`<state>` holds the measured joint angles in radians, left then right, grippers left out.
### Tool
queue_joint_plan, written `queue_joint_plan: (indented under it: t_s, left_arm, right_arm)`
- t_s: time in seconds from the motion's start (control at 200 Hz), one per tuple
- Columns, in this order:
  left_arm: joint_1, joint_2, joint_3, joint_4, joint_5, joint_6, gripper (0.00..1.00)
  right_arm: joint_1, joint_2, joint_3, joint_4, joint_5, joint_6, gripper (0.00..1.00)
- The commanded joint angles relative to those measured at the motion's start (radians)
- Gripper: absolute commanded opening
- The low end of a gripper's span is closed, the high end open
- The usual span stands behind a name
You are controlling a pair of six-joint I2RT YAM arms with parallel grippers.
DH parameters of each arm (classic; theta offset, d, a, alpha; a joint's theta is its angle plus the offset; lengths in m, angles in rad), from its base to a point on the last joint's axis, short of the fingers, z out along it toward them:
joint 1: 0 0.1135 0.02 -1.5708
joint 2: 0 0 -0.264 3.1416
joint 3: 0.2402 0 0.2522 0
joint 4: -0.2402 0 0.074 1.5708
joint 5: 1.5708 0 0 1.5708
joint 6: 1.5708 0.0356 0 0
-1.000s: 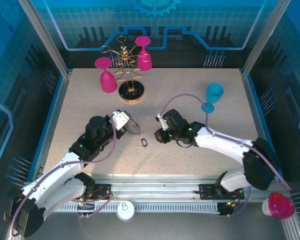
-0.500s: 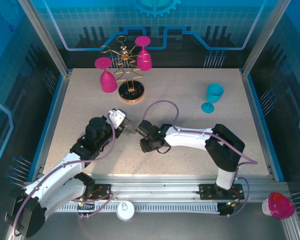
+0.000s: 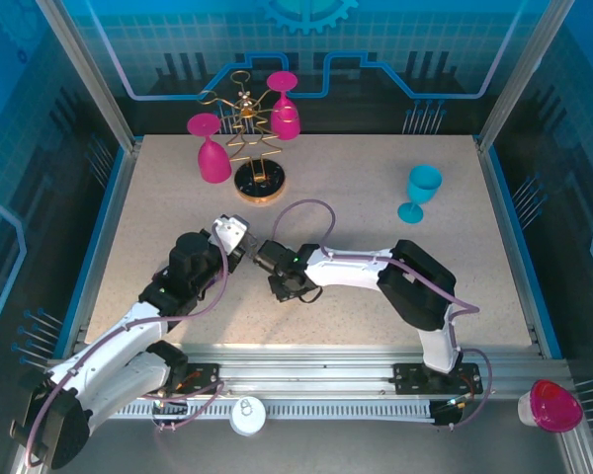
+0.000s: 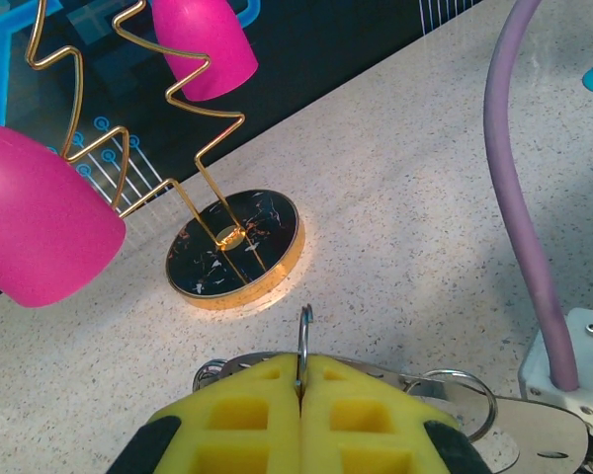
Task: Put the keys on the keyring
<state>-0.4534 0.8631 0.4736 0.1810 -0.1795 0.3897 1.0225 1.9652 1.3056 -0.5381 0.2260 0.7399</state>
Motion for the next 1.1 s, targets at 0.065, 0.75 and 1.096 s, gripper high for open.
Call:
queue_joint_plan:
  t_s: [0.065,0.75,1.096]
  left_arm:
    - [0.007,-0.004,-0.005,0.065,-0.005,-0.020,0.00]
    - [0.007,-0.039,-0.029,0.083,0.283,0.109,0.00]
    - [0.007,0.016,0.005,0.002,0.424,0.138,0.00]
  right_arm:
    - [0.022,-0.014,0.014,-0.069,0.059,0.010,0.12]
    - [-0.163,-0.618,-0.470,0.136,-0.271,-0.485,0.00]
    - [-0.286,-0.465,-0.470,0.014,-0.389,-0.434,0.00]
